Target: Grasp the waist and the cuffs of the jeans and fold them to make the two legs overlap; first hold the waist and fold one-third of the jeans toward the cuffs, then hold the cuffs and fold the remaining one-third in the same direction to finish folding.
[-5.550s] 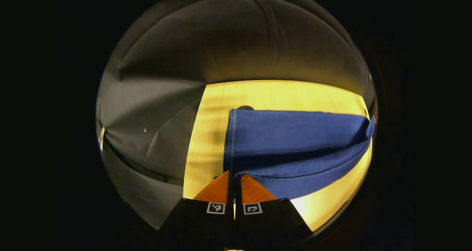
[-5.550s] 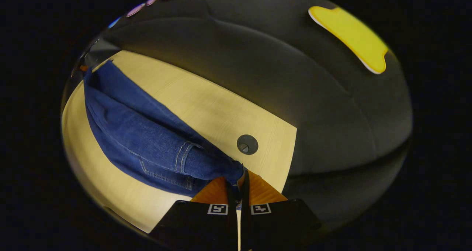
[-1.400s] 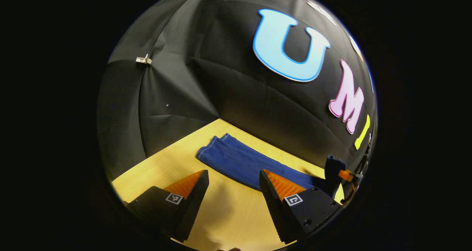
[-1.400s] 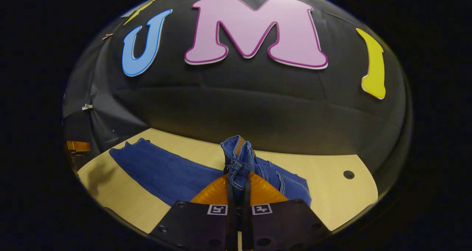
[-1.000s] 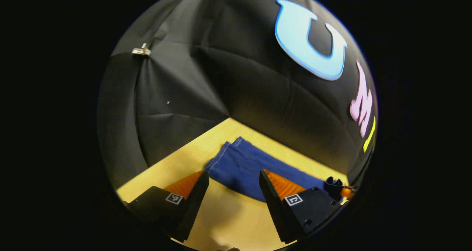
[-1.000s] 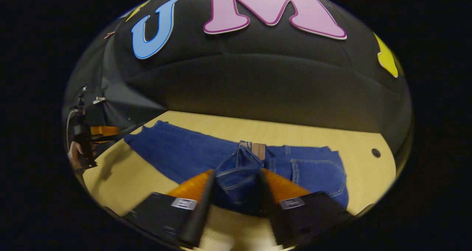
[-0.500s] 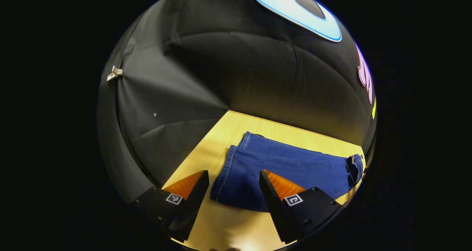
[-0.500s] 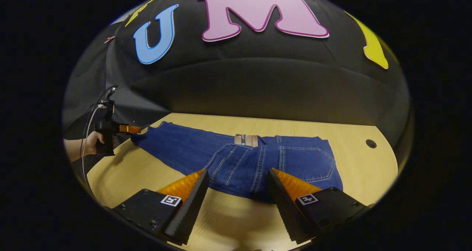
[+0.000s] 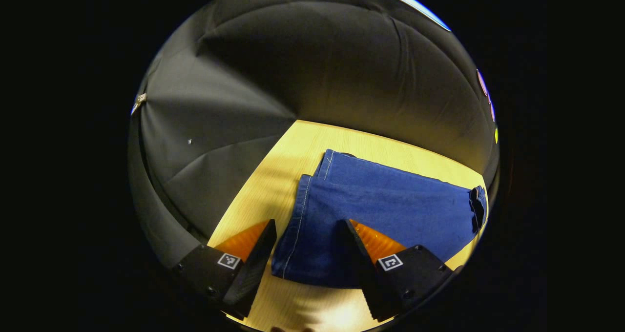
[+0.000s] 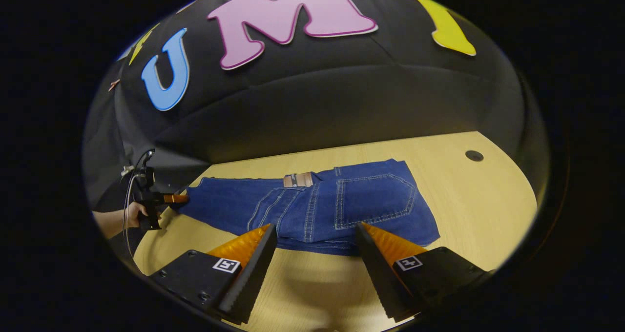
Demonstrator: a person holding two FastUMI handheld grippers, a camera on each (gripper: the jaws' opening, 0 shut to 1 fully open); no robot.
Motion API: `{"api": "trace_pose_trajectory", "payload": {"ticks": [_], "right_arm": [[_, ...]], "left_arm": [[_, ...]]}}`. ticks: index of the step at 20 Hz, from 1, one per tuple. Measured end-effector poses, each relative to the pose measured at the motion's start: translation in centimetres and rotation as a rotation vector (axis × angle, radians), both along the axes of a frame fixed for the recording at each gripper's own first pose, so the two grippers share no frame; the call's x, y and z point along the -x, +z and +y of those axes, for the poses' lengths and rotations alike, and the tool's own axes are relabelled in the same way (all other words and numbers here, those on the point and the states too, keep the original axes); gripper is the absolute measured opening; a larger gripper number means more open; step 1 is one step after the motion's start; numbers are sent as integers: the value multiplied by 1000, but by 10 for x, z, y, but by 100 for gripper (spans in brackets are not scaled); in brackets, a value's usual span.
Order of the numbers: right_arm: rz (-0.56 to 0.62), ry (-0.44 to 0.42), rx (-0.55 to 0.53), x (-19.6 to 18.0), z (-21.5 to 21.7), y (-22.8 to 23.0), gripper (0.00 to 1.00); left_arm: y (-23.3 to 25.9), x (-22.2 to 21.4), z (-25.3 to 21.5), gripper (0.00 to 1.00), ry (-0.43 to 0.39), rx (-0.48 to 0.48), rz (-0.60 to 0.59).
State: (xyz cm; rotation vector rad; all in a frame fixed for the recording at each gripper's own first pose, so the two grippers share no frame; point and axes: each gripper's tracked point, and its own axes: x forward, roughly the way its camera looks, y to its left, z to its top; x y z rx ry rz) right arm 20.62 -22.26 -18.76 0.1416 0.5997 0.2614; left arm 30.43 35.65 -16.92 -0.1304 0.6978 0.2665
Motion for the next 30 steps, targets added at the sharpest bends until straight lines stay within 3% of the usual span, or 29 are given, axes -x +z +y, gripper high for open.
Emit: {"api": "trace_pose_trajectory", "payload": {"ticks": [1, 3, 5, 10, 14, 18, 19, 24, 27, 30], "right_arm": [[7, -13, -1, 1, -4, -3, 99], [35, -31, -30, 5, -7, -4, 99], [24, -48, -70, 6, -7, 5, 99], [37, -55, -107, 7, -10, 17, 99], [-20, -72, -77, 2, -24, 35, 99], [-39, -79, -32, 1, -48, 43, 99], [-51, -81, -16, 2, -56, 45, 99], [-79, -110, 27, 10, -89, 58, 99], [-67, -115, 26, 19, -101, 65, 99], [-70, -129, 48, 23, -120, 78, 99]], "left_arm": [[0, 0, -2, 84, -1, -11, 9], [-1, 0, -4, 73, -5, -43, 28], [-4, -2, -13, 72, -22, -22, 27], [-2, -2, -25, 22, -62, -3, 4], [1, -4, -30, 6, -59, -40, -26], [11, -4, -28, 0, -24, -9, -66], [18, -5, -25, 2, -21, -15, -84], [72, -2, -43, 2, -58, -43, -169], [125, 1, -78, 2, -101, -60, -190], [178, 1, -150, 2, -171, -52, -219]]}}
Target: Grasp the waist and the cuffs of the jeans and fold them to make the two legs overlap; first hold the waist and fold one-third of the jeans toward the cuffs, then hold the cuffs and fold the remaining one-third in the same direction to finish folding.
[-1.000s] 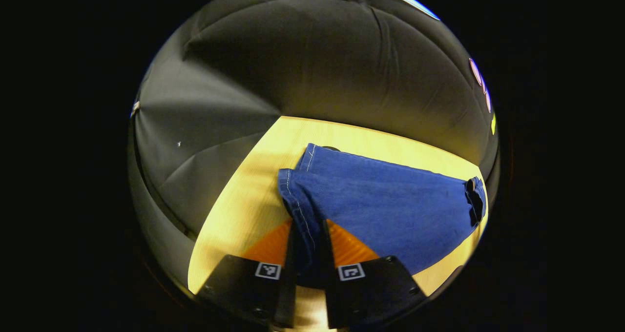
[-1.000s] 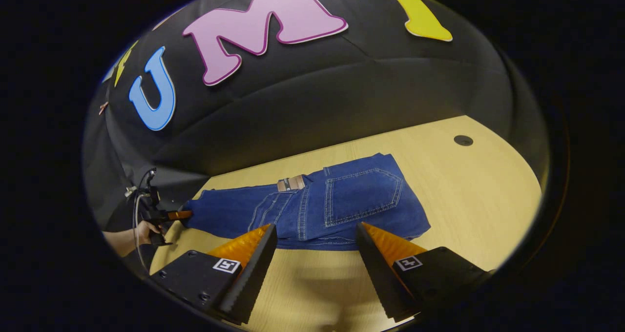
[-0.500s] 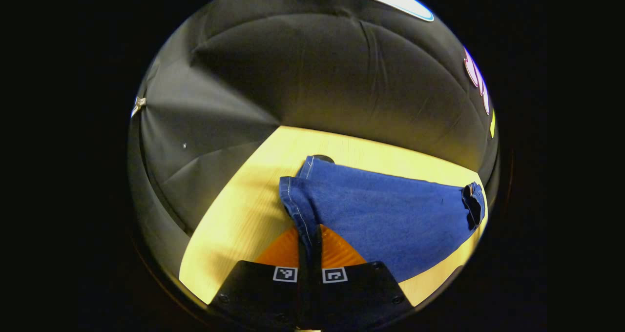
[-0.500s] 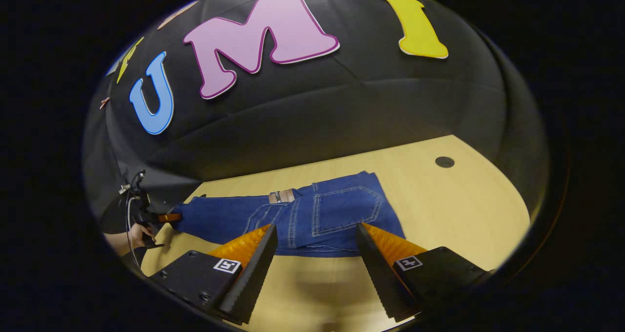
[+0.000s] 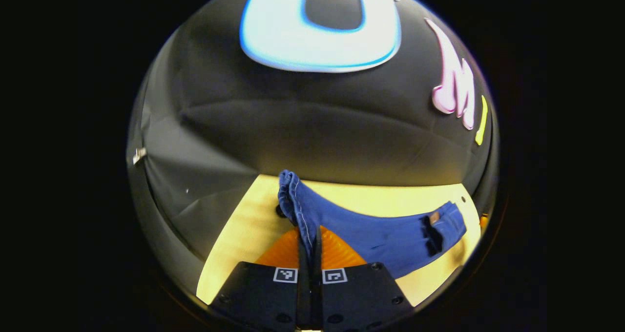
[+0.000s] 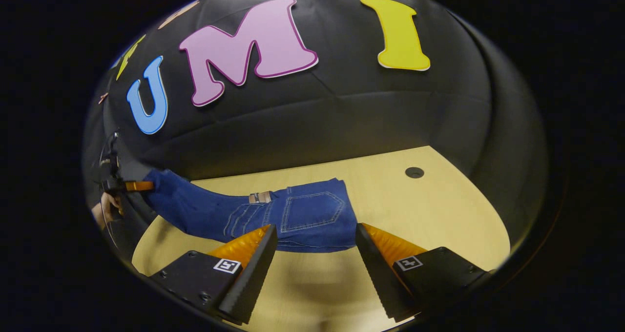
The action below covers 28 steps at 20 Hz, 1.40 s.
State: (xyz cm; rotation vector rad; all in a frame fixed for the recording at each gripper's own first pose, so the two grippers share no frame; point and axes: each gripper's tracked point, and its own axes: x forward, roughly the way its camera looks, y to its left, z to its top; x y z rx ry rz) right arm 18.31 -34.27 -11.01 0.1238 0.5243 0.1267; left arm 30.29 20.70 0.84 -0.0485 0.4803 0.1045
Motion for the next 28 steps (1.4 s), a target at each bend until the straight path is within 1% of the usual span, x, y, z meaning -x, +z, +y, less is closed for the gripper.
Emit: {"api": "trace_pose_trajectory", "payload": {"ticks": [2, 6, 9, 11, 12, 13, 14, 16, 19, 22, 23, 25, 26, 28], "right_arm": [[-26, -12, -10, -1, -12, 17, 99], [-41, -64, -20, 1, -55, 42, 98], [-44, -83, 13, 9, -92, 55, 98], [-41, -92, 51, 17, -117, 63, 98], [-46, -95, 61, 20, -127, 68, 98], [-48, -100, 69, 24, -137, 72, 100], [-51, -103, 72, 26, -143, 75, 98], [-52, -109, 72, 31, -155, 81, 98], [-56, -113, 80, 38, -164, 85, 98], [-56, -72, 99, 48, -156, 85, 98], [-55, -58, 115, 52, -154, 85, 98], [-53, -37, 127, 60, -149, 87, 98], [-57, -33, 120, 64, -145, 91, 98], [-68, -24, 105, 69, -134, 98, 98]], "left_arm": [[29, -3, -47, 2, -32, 5, -13], [73, -5, -151, 2, -101, -28, -20], [70, -11, -238, 2, -169, -32, 10], [65, -14, -295, 2, -216, -13, 25], [59, -15, -326, 2, -241, -1, 39], [53, -18, -351, 2, -262, 13, 49], [42, -19, -372, 2, -283, 28, 64], [17, -23, -417, 2, -325, 47, 98], [-31, -24, -465, 2, -370, 38, 167], [-79, -24, -496, 5, -389, 17, 244], [-86, -23, -506, 2, -397, 43, 259], [-85, -12, -525, 19, -427, 145, 269], [-82, -8, -529, 29, -428, 167, 260], [-68, 3, -513, 51, -414, 140, 219]]}}
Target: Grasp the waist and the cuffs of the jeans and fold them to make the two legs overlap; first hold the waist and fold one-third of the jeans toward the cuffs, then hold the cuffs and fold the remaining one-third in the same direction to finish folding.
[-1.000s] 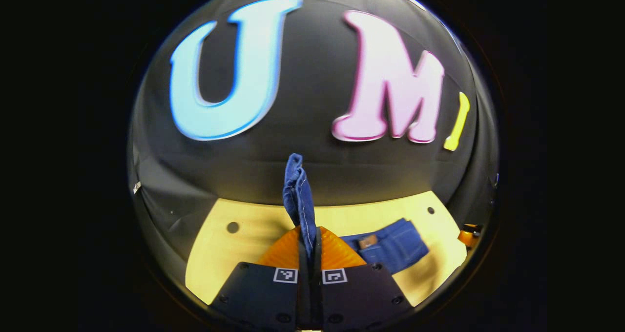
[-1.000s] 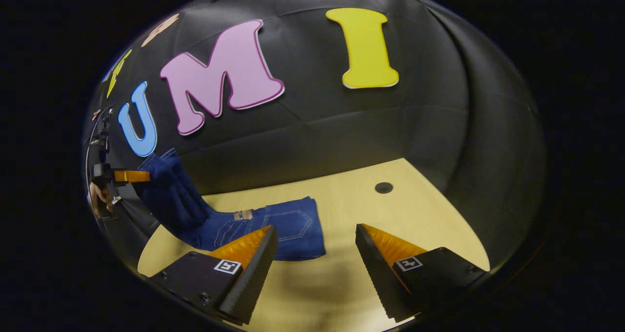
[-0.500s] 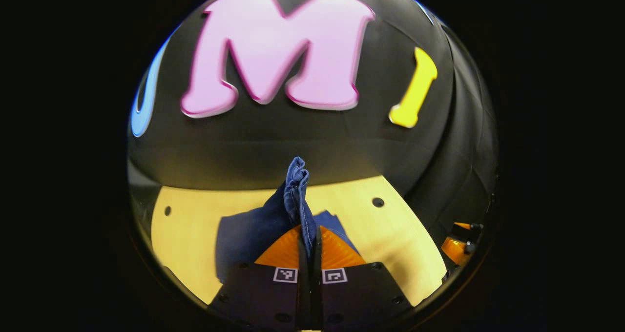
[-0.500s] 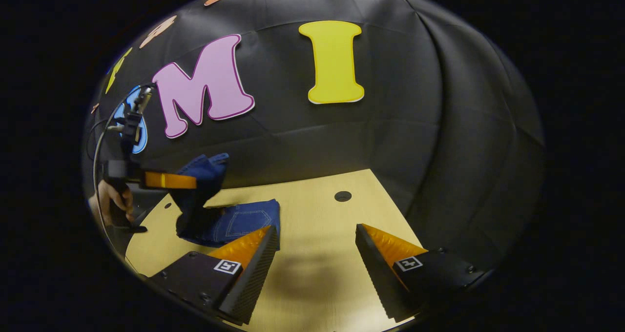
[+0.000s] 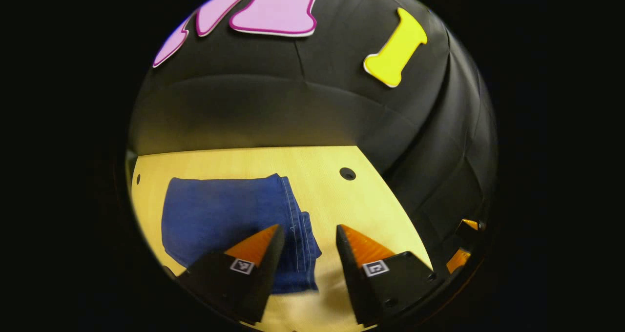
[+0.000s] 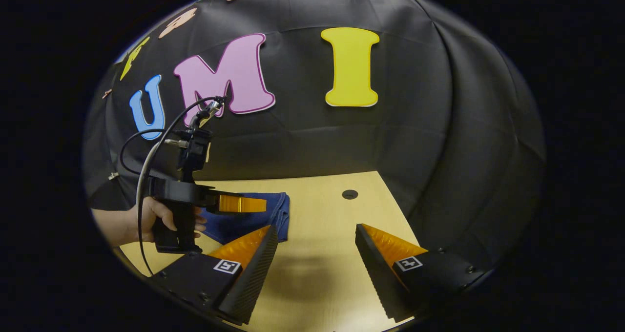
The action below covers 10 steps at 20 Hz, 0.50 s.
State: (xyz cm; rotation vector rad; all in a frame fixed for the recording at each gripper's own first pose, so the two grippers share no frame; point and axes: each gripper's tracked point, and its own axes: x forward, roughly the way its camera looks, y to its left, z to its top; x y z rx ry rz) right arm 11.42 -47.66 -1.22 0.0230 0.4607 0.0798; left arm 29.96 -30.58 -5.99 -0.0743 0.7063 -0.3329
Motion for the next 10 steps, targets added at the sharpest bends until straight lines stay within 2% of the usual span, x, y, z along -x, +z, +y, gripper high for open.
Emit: {"api": "trace_pose_trajectory", "payload": {"ticks": [2, 4, 5, 6, 10], "right_arm": [[-16, 10, 0, 7, 9, 10, 98], [-42, 23, 7, 15, 22, 25, 98], [-54, 27, 10, 20, 29, 33, 98], [-69, 31, 10, 26, 38, 42, 98], [-148, 42, -3, 59, 80, 88, 98]], "left_arm": [[27, 16, 20, 70, 7, -32, -69], [66, 39, 39, 81, 1, -49, -172], [88, 54, 50, 77, 7, -59, -219], [109, 72, 64, 82, 18, -64, -266], [191, 163, 118, 81, 73, -65, -425]]}}
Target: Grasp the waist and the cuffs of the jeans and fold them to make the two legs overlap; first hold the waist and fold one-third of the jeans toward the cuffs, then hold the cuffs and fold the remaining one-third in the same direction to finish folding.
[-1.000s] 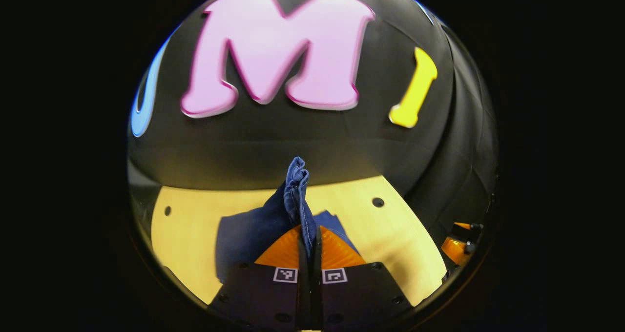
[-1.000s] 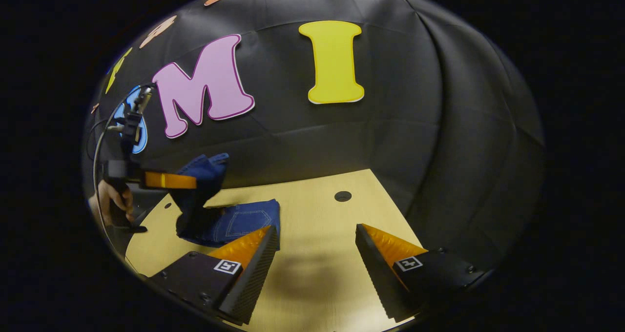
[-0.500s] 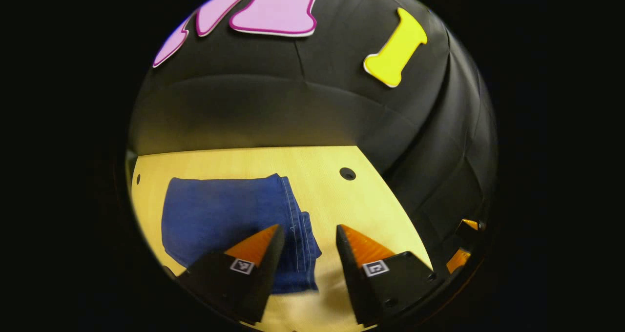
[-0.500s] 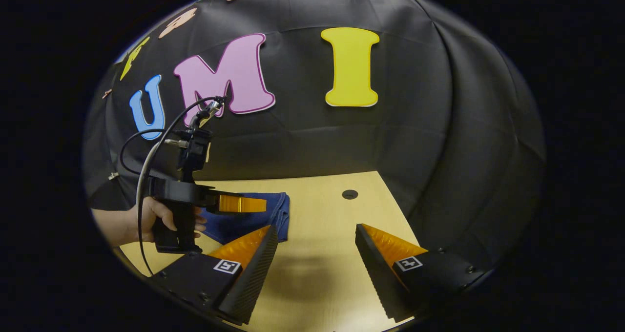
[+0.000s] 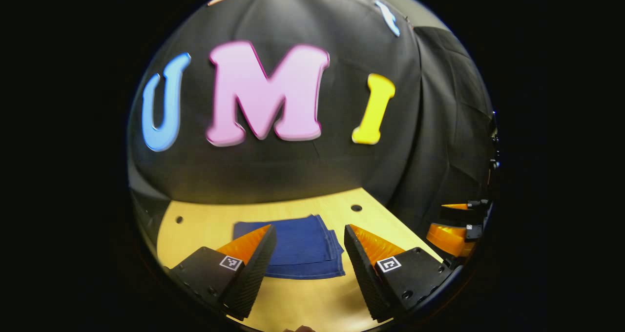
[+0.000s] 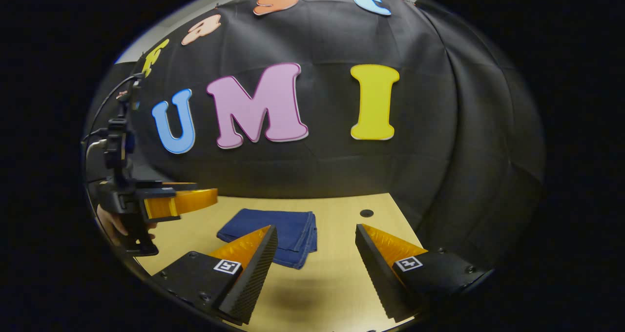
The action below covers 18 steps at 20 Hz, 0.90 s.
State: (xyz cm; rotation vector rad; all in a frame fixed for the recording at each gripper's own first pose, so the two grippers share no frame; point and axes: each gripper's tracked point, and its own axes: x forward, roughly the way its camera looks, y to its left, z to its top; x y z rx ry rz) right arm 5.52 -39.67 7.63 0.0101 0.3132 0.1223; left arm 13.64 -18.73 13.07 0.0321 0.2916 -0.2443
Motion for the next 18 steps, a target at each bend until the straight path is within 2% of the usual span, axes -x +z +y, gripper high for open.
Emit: {"api": "trace_pose_trajectory", "payload": {"ticks": [4, 7, 9, 12, 13, 14, 15, 16, 18], "right_arm": [[-92, 9, 0, 46, 45, 50, 98], [-136, 25, -18, 88, 75, 75, 98], [-159, 41, -31, 117, 94, 86, 98], [-189, 40, -29, 154, 112, 89, 98], [-188, 36, -24, 164, 117, 85, 98], [-180, 31, -23, 175, 121, 79, 98], [-173, 32, -26, 186, 127, 75, 98], [-169, 36, -27, 195, 133, 72, 98], [-168, 54, -10, 204, 143, 68, 98]], "left_arm": [[49, 95, 59, 81, 108, 29, -89], [71, 155, 95, 81, 161, -13, -170], [76, 189, 111, 81, 175, -37, -210], [77, 236, 121, 81, 185, 5, -219], [77, 248, 126, 77, 197, 26, -227], [77, 259, 134, 81, 211, 43, -234], [73, 264, 140, 81, 222, 55, -234], [68, 270, 145, 77, 233, 64, -234], [60, 278, 150, 77, 249, 70, -224]]}}
